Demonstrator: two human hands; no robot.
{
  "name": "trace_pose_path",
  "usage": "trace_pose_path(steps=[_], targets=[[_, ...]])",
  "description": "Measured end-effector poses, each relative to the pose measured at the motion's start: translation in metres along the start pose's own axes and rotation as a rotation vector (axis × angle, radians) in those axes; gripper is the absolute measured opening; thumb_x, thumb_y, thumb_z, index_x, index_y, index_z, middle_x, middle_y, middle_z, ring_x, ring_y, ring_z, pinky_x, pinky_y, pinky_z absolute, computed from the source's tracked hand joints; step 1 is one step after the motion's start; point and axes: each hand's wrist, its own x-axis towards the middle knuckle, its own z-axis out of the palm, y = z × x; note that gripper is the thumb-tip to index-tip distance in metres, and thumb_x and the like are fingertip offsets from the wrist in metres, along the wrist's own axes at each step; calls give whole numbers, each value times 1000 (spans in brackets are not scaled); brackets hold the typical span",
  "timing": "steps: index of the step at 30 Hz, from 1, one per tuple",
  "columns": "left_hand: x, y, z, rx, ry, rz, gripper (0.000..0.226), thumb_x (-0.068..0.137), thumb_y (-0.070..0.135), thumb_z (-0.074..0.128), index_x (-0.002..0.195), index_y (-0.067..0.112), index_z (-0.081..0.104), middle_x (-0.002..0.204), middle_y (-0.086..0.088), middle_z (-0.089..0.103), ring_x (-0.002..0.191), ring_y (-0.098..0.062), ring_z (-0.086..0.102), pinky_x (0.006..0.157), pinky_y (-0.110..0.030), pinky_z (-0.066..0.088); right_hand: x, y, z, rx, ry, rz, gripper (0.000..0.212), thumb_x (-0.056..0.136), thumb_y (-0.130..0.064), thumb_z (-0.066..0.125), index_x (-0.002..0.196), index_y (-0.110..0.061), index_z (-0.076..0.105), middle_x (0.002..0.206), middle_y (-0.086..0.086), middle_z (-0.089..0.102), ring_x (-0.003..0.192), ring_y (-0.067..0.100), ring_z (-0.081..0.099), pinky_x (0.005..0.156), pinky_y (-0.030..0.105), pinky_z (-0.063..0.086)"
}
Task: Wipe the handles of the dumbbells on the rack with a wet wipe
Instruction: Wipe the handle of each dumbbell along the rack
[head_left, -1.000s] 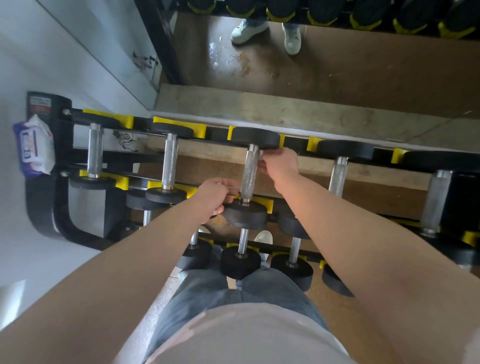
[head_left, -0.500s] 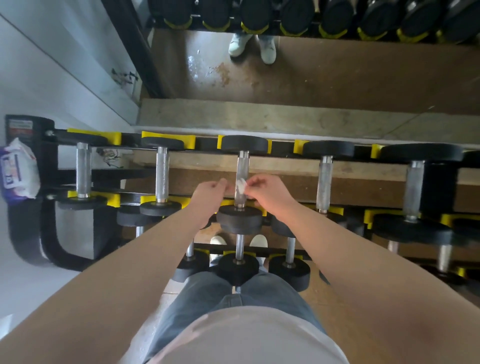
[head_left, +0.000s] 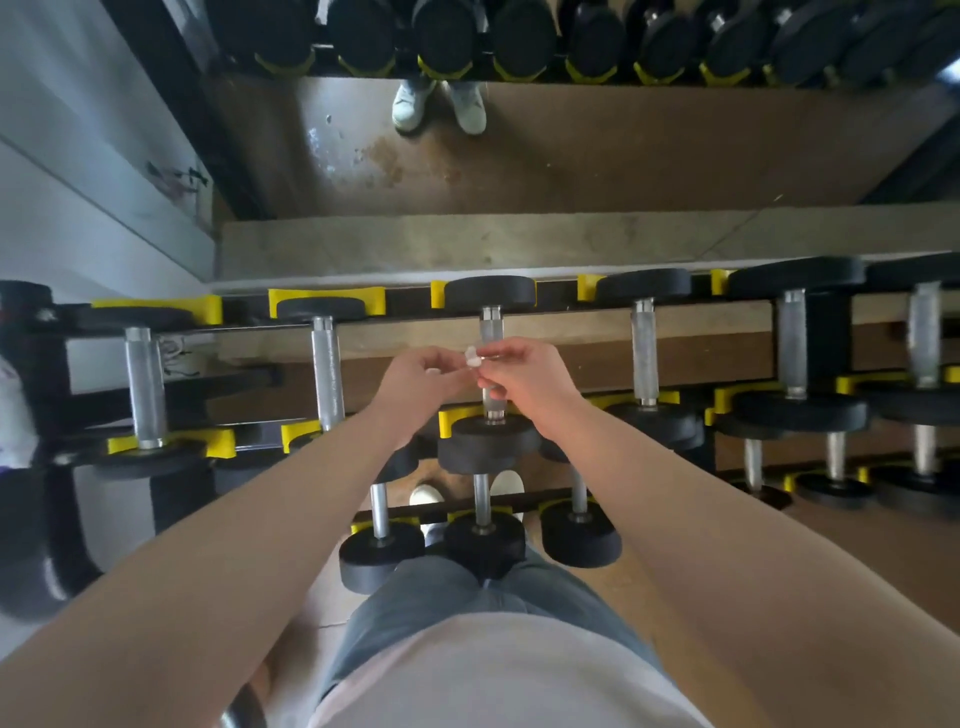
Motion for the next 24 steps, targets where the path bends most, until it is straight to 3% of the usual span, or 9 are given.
trace_pose_path(steps=[4, 8, 12, 18, 21, 24], targets=[[4, 2, -6, -3, -38, 34, 9, 88, 38, 80, 88, 32, 73, 89, 17, 68, 78, 3, 57, 70, -20, 46, -2, -4, 5, 57, 53, 48, 11, 90, -20, 78, 101, -21, 77, 84, 0, 74, 75, 11, 67, 76, 27, 60], [15, -3, -13, -36, -33, 54, 13, 87, 36, 82, 93, 28, 74, 89, 12, 70, 69, 0, 55, 66, -22, 44, -7, -6, 9, 71, 12, 78, 11, 93, -17, 74, 102, -23, 76, 95, 7, 75, 81, 14, 67, 79, 30, 61], [29, -6, -9, -75, 14, 33, 13, 88, 28, 82, 97, 24, 73, 86, 11, 68, 70, -5, 56, 75, -27, 44, -7, -7, 9, 18, 22, 75, 15, 95, -12, 70, 102, -24, 77, 102, 7, 75, 85, 14, 68, 81, 31, 62], [63, 9, 13, 37, 113, 85, 12, 90, 37, 77, 89, 29, 69, 92, 6, 69, 91, -15, 63, 81, -28, 49, -1, -1, -5, -7, 172, 102, 24, 99, -7, 55, 99, -24, 72, 100, 1, 73, 90, 18, 71, 77, 31, 61], [66, 3, 20, 60, 76, 124, 11, 89, 34, 78, 91, 25, 72, 93, 4, 71, 90, -14, 65, 81, -28, 48, -5, 1, -13, 18, 167, 128, 23, 101, -6, 53, 103, -21, 71, 99, 2, 73, 85, 15, 68, 77, 30, 57], [59, -11, 24, 122, 14, 166, 11, 90, 33, 79, 92, 22, 76, 94, 5, 74, 94, -15, 67, 91, -33, 52, -9, 9, -17, -3, 160, 156, 22, 101, -7, 53, 105, -19, 71, 101, 3, 74, 85, 14, 67, 80, 31, 58]])
